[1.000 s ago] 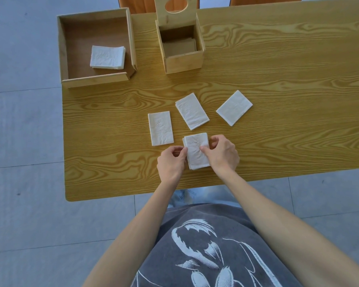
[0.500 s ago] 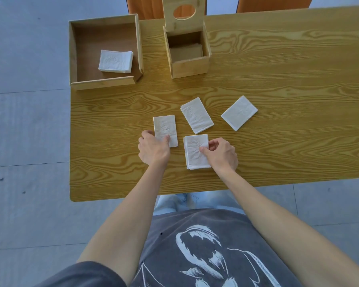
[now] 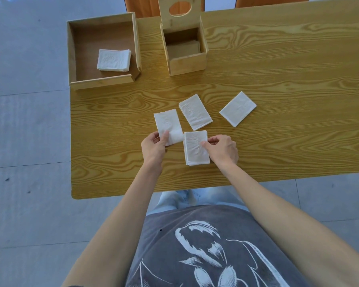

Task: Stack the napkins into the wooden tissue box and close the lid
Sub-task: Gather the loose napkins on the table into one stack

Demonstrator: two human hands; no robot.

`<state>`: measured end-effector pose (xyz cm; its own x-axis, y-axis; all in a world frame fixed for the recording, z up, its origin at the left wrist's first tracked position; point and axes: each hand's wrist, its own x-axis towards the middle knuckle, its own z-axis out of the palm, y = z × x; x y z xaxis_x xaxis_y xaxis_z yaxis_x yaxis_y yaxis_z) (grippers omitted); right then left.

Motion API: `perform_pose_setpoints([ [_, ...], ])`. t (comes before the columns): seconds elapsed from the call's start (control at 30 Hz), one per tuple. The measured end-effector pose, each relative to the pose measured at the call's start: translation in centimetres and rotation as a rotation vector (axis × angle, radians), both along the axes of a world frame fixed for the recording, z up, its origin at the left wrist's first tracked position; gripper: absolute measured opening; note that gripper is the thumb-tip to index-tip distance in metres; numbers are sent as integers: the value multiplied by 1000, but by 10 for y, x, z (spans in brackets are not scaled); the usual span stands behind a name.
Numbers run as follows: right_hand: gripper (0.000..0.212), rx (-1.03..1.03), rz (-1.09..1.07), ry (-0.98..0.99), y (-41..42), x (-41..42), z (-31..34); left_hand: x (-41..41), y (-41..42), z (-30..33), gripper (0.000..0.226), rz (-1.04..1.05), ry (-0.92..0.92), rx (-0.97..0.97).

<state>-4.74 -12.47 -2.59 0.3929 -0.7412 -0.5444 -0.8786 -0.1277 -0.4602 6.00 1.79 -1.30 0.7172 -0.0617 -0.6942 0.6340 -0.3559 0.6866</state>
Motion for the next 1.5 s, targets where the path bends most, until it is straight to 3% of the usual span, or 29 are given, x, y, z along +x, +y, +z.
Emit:
perform_pose_setpoints([
  [0.23, 19, 28, -10, -33, -4, -3, -1, -35, -6, 3, 11, -152, 73, -66],
  [0.47, 16, 60, -44, -61, -7, -4, -1, -55, -13, -2, 19, -196, 117, -34],
  [0.6, 16, 55, -27, -71, -7, -5, -2, -60, -18, -12, 20, -243, 63, 101],
  [0.8, 29, 50, 3, -105, -3, -7, -1, -65, -22, -2, 49, -438, -129, 394],
  [0.93, 25, 30, 42, -97, 0, -7, -3, -65, -20, -3, 56, -368, -139, 375],
  [1.07, 24, 58, 53, -129, 4, -3, -2, -60, -18, -4, 17, -215, -58, 158],
  [1.2, 22, 98, 86, -166, 6, 4, -1, -52, -13, -11, 23, -77, 27, 59],
  [1.5, 21, 72, 273, -164, 10, 25, 1, -40, -4, -20, 37, 17, -25, 194],
])
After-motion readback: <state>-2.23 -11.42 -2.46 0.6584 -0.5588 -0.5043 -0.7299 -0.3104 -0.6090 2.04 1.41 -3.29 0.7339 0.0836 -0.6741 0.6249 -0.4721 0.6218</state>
